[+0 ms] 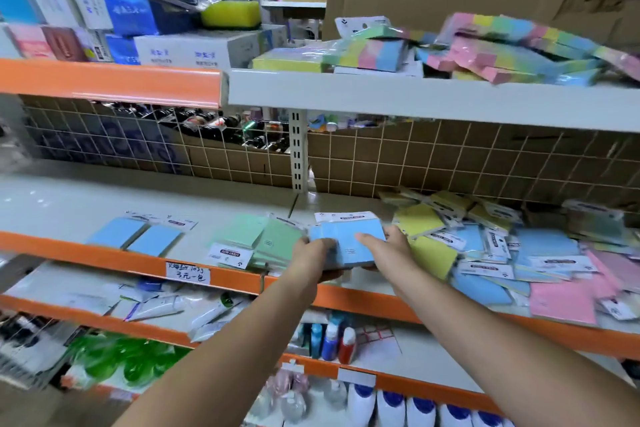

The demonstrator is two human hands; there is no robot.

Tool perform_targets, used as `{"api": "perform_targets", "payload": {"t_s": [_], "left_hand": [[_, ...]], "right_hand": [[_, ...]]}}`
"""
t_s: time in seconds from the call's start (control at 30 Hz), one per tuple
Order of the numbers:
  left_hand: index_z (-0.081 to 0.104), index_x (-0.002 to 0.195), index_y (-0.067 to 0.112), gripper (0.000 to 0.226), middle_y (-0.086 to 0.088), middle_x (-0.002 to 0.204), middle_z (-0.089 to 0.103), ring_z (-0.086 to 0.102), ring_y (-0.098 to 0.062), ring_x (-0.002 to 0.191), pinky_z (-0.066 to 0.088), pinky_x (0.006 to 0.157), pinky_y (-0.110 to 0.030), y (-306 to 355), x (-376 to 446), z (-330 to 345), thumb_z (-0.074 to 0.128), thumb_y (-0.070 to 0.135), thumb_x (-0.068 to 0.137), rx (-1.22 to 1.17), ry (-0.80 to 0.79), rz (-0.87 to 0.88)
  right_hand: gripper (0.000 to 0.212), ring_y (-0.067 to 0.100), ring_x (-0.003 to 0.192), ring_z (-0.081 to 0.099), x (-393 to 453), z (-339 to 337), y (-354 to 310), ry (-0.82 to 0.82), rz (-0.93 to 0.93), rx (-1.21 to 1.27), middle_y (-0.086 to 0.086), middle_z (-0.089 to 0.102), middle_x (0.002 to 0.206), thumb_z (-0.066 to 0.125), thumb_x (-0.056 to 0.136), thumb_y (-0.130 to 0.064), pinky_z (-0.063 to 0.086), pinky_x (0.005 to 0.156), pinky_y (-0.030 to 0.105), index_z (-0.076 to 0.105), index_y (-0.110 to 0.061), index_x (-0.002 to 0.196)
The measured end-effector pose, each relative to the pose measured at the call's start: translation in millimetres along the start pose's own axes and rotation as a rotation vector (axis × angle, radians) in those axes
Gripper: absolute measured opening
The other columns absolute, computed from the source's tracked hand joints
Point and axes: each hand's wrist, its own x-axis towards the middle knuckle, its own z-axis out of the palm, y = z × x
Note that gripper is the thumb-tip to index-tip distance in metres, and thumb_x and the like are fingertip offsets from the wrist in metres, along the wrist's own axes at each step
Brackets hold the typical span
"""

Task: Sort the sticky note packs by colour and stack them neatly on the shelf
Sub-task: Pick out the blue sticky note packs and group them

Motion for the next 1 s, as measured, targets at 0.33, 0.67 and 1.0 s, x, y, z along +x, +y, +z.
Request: {"api": "perform_targets", "payload": {"t_s": [0.33, 0.67, 1.0], "left_hand": [[0.052, 0.085, 0.009, 0.011, -0.011, 0.077, 0.056, 0.059, -0.022, 0.047, 0.050, 0.048, -0.028, 61, 31, -154, 0.045, 0.012, 0.093, -0.080, 0.052, -0.010], [0.051, 0.114, 0.007, 0.022, -0.011, 0.089, 0.051, 0.060, -0.025, 0.065, 0.056, 0.049, -0.028, 93, 79, -295, 0.054, 0.011, 0.093, 0.043, 0.123, 0.000], [0.055, 0.090, 0.007, 0.010, -0.016, 0.094, 0.060, 0.063, -0.035, 0.088, 0.057, 0.077, -0.044, 114, 147, -381, 0.047, 0.004, 0.085, 0.249, 0.253, 0.026]], "right_hand": [[0.039, 0.022, 0.095, 0.062, -18, 161, -33, -0.007, -0.041, -0.048, 0.004, 0.064, 0.107, 0.070, 0.084, -0.033, 0.050, 0.076, 0.032, 0.052, -0.014, 0.113], [0.013, 0.013, 0.070, 0.050, -31, 303, -50, -0.089, 0.053, 0.005, 0.001, 0.053, 0.084, 0.053, 0.092, -0.016, 0.038, 0.047, 0.022, 0.049, -0.012, 0.104], [0.025, 0.019, 0.086, 0.058, -24, 395, -45, -0.104, 0.183, 0.057, 0.003, 0.062, 0.101, 0.055, 0.090, -0.010, 0.048, 0.064, 0.026, 0.052, -0.011, 0.115]]}}
